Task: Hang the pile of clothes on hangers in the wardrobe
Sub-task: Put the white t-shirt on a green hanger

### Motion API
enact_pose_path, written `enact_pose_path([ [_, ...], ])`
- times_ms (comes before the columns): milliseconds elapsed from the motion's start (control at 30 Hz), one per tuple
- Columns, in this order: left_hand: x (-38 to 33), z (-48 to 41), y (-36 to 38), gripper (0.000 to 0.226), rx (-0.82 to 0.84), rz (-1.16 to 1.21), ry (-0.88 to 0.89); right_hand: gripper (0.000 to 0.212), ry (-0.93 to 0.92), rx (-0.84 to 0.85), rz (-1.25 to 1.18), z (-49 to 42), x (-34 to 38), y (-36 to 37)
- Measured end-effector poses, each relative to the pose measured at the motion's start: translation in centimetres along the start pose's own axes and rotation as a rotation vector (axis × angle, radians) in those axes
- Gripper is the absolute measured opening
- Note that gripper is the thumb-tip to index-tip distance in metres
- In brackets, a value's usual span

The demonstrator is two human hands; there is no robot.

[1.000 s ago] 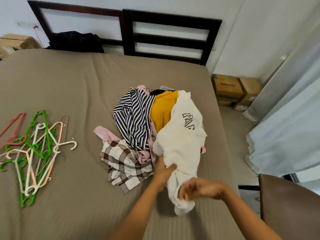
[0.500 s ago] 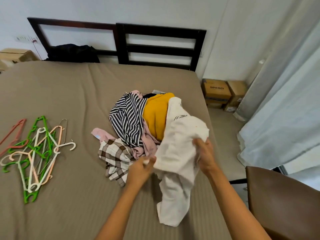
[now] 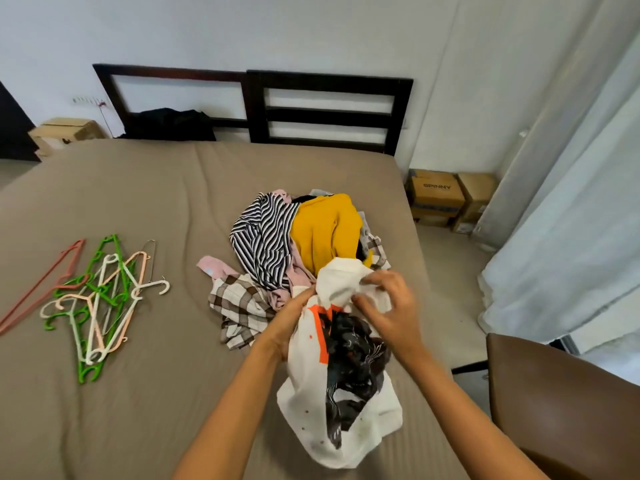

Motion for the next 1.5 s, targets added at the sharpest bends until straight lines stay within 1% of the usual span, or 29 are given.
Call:
enact_pose_path([
  [33,0.3,0.1,0.2,0.034,0.012,0.041,-0.005,0.064,0.096,-0.004,0.022,-0.3,-1.2,-0.9],
  [67,0.4,0.4,0.5,0.036,0.026,0.070,0.002,0.083,0.222,0.089,-0.023,-0.4,-2.5,-1.0],
  [100,0.3,0.9,0.8,0.038,0.039,0.086,0.012,0.089,0.335,0.225,-0.087,-0.4,-3.9,-0.6],
  [133,0.3,1.2,0.9,0.041,0.042,0.097,0.019,0.078,0.420,0.373,-0.157,-0.1,-4.8,-0.1],
  [200,0.1,2.4,1.3,0.053,0.034,0.090,0.024,0.032,0.484,0.557,-0.175,0.3,-4.8,0.4],
  [233,0.1,2.9,1.0,0.059,0.014,0.061,0.023,0.012,0.459,0.551,-0.160,0.1,-4.2,0.1],
  [267,-0.3,3.6,0.9,0.059,-0.023,0.010,0.037,0.006,0.411,0.498,-0.160,-0.3,-3.7,-0.4],
  [300,-1.0,4.3,-0.1,0.056,-0.132,-0.079,0.077,0.014,0.344,0.408,-0.148,-0.8,-2.9,-1.3],
  [367,-3.1,6.4,-3.4,0.044,-0.489,-0.330,0.218,0.020,0.238,0.230,-0.111,-1.7,-1.3,-3.3],
  [433,-5.4,9.3,-6.2,0.035,-0.829,-0.582,0.365,0.027,0.164,0.158,-0.041,-2.1,0.0,-4.5],
  [467,-6.5,10.3,-6.9,0.036,-0.910,-0.707,0.434,0.030,0.125,0.146,-0.010,-2.1,0.8,-4.8],
  [500,-7.3,10.8,-7.0,0.036,-0.923,-0.801,0.515,0.031,0.080,0.133,0.012,-2.1,1.9,-5.0],
  [567,-8.7,11.1,-6.2,0.024,-0.803,-0.836,0.647,0.028,0.008,0.104,0.032,-2.0,4.1,-5.1],
  [600,-9.0,11.1,-4.5,0.022,-0.645,-0.823,0.669,0.025,-0.008,0.109,0.030,-1.8,5.2,-4.8],
  [633,-8.9,10.6,-2.6,0.037,-0.475,-0.841,0.648,0.028,-0.012,0.125,0.039,-1.6,6.2,-4.3],
  [700,-7.8,10.3,2.0,0.071,-0.191,-1.032,0.580,0.026,-0.032,0.190,0.067,-1.1,8.3,-2.9],
  [733,-7.0,10.3,4.0,0.077,-0.097,-1.137,0.546,0.021,-0.047,0.224,0.087,-0.8,9.5,-2.2],
  [800,-5.5,10.8,6.2,0.062,0.011,-1.243,0.514,0.019,-0.091,0.238,0.136,-0.4,12.5,-1.9],
  [867,-5.4,12.0,6.5,0.036,-0.027,-1.258,0.514,0.015,-0.113,0.196,0.147,0.0,15.2,-3.0],
  [900,-5.6,12.5,6.0,0.031,-0.069,-1.293,0.520,0.014,-0.116,0.164,0.158,0.3,16.2,-4.0],
  [967,-6.6,13.8,5.2,0.034,-0.162,-1.576,0.547,0.020,-0.098,0.090,0.193,0.9,17.5,-6.1],
  [1033,-7.5,15.0,4.6,0.041,-0.230,-1.946,0.524,0.013,-0.072,0.025,0.194,1.8,18.4,-7.9],
  [1067,-7.8,15.5,4.3,0.045,-0.237,-2.057,0.485,0.010,-0.068,0.001,0.170,2.2,18.9,-8.6],
  [1133,-8.2,16.3,3.7,0.053,-0.242,-2.133,0.450,0.014,-0.080,-0.028,0.139,2.9,20.1,-9.7],
  [1233,-9.3,17.5,2.7,0.043,-0.314,-2.047,0.545,0.019,-0.071,-0.093,0.153,3.4,20.9,-11.8],
  [1333,-11.0,18.8,2.5,0.013,-0.434,-1.830,0.626,0.022,-0.051,-0.169,0.281,4.2,21.5,-13.0],
  [1400,-11.7,19.0,3.3,0.011,-0.310,-1.427,0.576,0.022,-0.025,-0.142,0.327,5.4,23.0,-12.5],
  [1467,-11.7,19.3,4.8,0.020,-0.109,-0.847,0.439,0.025,-0.006,-0.005,0.300,7.3,25.4,-9.9],
  [1500,-12.1,19.5,5.4,0.023,-0.062,-0.660,0.428,0.018,-0.008,0.098,0.257,8.7,26.7,-7.6],
])
Point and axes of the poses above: each hand's wrist, its own z-axis away from the middle knuckle, its own y-axis out of the palm, x = y × z, the point moved 8 cm from there along -z, towards the middle knuckle, and after that the axes turned 11 degrees about -z, right-handed, at the moved point
